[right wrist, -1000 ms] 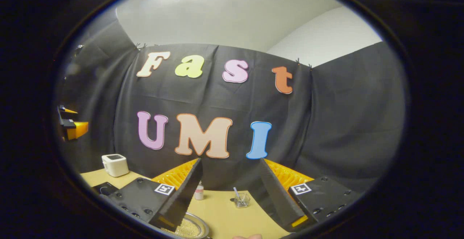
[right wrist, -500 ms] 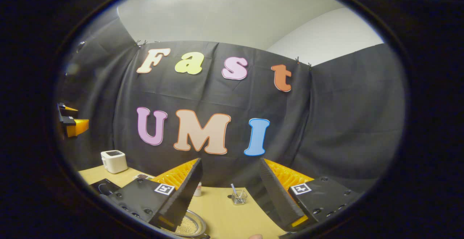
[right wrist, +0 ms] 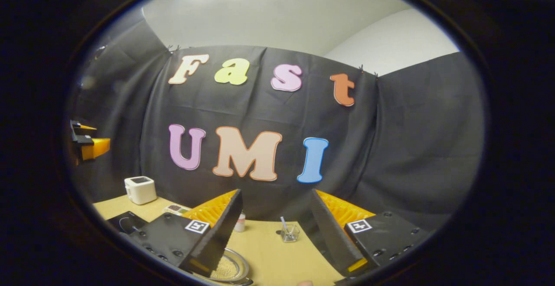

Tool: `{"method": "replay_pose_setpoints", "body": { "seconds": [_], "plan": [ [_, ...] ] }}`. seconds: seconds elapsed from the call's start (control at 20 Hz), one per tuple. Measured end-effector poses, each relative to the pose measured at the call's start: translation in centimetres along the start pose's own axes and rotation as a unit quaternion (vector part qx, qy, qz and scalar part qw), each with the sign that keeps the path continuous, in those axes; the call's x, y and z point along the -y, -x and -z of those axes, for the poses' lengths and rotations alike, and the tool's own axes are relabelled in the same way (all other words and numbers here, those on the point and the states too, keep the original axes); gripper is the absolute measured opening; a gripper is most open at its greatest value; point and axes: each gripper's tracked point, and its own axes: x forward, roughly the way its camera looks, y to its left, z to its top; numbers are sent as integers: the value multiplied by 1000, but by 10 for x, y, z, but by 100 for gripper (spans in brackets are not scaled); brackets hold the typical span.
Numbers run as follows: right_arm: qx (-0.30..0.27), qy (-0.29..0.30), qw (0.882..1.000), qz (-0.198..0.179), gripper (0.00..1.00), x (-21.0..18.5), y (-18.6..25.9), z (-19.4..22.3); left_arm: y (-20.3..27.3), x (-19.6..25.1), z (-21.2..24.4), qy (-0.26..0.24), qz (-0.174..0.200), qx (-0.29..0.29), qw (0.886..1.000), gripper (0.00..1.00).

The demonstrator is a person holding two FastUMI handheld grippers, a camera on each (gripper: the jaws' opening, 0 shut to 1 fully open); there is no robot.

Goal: First push the handle of the pot to place it horizontally, then grasp the pot with both hands and set it on the induction cooktop.

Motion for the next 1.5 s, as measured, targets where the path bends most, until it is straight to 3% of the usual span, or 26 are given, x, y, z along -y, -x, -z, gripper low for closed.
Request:
{"method": "replay_pose_setpoints", "body": {
  "seconds": [0.1, 0.15, 0.25, 0.35, 0.45, 0.65, 0.9, 1.2, 1.5],
  "plan": [
    [-14, -8, 1000, -18, 69, -9, 4, 7, 2, 0, 1, -3, 0, 0, 1000, 97],
    [-25, -12, 999, -29, 64, -15, 3, 14, 2, 1, 0, -2, 1, 1, 1000, 97],
    [-29, 2, 1000, -8, 33, -5, 4, 17, 2, 1, -2, -1, 2, 3, 1000, 97],
    [-30, -5, 999, -24, 0, -15, 5, 18, 4, 1, -3, -2, 2, 4, 1000, 97],
    [-30, -12, 999, -33, 5, -20, 8, 17, 3, 2, -2, -4, 3, 4, 1000, 97],
    [-32, -9, 998, -48, 3, -29, 10, 23, 4, 2, -4, -4, 5, 6, 1000, 97],
    [-109, 8, 990, -85, 5, -53, 15, 95, 6, 2, -2, -5, 4, 7, 1000, 97],
    [-245, 10, 962, -124, 5, -77, 46, 217, 4, 1, 1, -12, -6, -1, 1000, 97],
    [-335, 15, 931, -146, 5, -88, 74, 306, 0, -3, 8, -13, -22, -14, 1000, 97]
  ]
}}
